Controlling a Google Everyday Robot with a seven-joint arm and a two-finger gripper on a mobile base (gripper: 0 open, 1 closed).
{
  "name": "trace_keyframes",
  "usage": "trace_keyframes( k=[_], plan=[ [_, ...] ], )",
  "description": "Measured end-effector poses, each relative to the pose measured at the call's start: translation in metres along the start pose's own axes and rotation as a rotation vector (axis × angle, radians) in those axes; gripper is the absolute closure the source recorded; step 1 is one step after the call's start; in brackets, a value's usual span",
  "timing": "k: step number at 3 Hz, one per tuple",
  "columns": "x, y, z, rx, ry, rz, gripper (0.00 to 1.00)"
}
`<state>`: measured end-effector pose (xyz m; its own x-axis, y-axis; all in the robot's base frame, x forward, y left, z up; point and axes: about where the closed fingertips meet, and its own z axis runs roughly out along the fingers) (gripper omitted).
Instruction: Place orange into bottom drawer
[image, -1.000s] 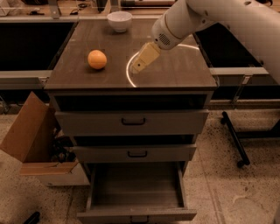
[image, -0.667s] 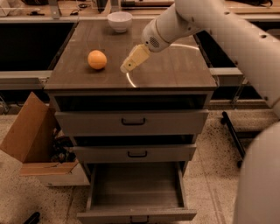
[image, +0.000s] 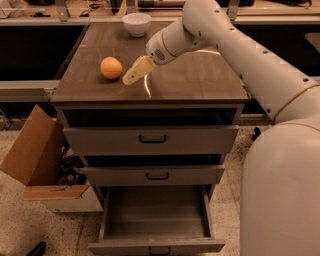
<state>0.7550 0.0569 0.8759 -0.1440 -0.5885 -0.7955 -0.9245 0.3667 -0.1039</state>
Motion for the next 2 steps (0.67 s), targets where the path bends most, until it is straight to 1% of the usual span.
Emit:
trace_keyframes(
  k=[1, 2],
  plan=[
    [-0.008, 0.003, 0.022, -0.018, -0.025, 0.006, 0.00],
    [-0.028, 0.013, 0.065, -0.057, -0.049, 0.011, 0.00]
  ],
)
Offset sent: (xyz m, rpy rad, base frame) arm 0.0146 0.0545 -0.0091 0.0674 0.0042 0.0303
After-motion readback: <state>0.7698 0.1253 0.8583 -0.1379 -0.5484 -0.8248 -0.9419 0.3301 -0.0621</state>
